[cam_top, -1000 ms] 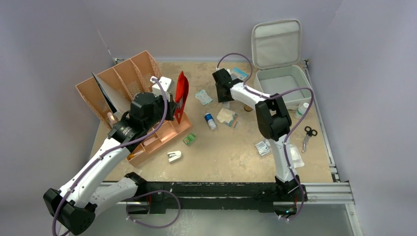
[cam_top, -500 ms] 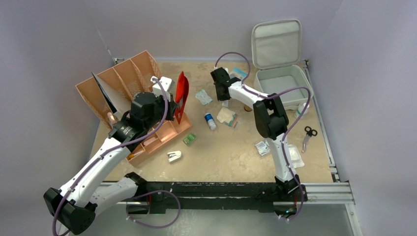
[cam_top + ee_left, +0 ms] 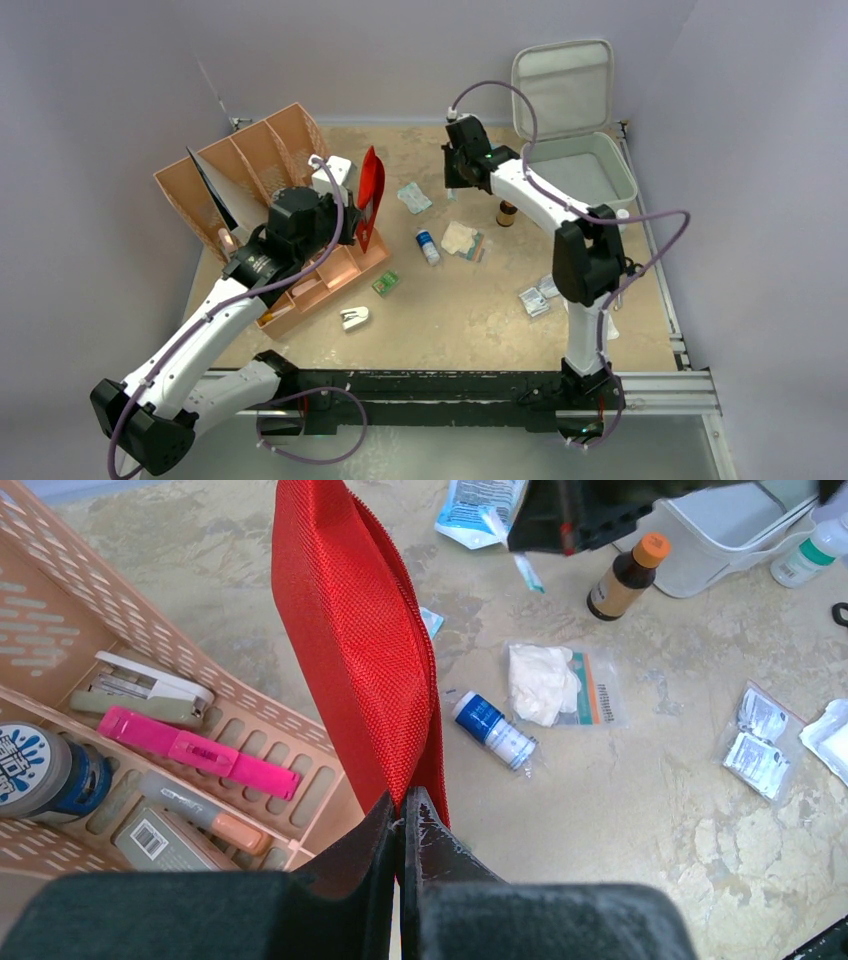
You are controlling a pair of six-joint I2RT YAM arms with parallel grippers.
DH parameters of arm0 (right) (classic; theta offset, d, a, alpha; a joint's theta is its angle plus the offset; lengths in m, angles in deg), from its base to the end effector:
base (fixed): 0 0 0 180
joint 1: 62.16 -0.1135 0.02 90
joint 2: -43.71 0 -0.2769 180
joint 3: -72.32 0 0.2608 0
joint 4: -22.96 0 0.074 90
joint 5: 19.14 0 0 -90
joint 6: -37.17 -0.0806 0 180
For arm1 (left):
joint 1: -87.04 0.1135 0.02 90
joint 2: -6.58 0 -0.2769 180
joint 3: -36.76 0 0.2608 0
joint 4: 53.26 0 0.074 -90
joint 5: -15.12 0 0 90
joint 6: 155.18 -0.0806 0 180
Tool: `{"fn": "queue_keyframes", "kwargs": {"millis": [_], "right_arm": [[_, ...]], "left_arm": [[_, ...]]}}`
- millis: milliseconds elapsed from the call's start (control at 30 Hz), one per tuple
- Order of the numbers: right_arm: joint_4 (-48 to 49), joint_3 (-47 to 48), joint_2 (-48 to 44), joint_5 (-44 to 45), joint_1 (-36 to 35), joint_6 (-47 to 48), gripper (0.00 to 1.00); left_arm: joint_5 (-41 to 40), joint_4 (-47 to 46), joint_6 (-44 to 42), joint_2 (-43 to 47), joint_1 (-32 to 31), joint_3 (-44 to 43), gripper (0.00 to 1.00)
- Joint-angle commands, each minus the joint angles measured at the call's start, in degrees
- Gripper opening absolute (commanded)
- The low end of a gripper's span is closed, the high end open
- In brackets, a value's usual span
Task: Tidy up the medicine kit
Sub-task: Pick up the medical item at the center of the board, then place the medical item at the medicine pouch.
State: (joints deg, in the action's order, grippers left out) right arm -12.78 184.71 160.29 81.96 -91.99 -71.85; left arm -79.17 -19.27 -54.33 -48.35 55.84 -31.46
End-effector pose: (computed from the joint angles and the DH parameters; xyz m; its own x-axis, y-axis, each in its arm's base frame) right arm 0.4600 0.2459 0.2438 -0.6438 -0.0005 -0.7652 -0.1589 0.9783 0.1331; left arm 0.2248 -0.1291 0.3455 -0.3829 0.0125 -0.9237 0.3916 0.9078 -0.1501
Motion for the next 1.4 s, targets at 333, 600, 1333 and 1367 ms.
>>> {"fn": "queue_keyframes", "kwargs": {"millis": [333,600,1333,1367], "right_arm": [[18.91,-19.21,-27.31,-20.28,0.04,-26.62,0.00],[29.91,-28.72,-32.46,-25.39,-3.27,-42.42,0.00],[34.35,-22.49,-22.74,-22.77,-10.19,-50.34,0.00],[34.46,-22.31,-22.31,-22.89,-10.17,-50.49,0.00]], "left_arm": [[1.19,-2.14,1.08,-1.90,0.01,-1.91,0.00],[1.95,-2.77,1.63,-2.20,0.00,-1.67,0.00],[8.45,-5.63,1.72,-0.42,0.02,-0.33,0.00],[8.82,-5.50,1.72,-0.66,0.00,-0.44,0.00]]}}
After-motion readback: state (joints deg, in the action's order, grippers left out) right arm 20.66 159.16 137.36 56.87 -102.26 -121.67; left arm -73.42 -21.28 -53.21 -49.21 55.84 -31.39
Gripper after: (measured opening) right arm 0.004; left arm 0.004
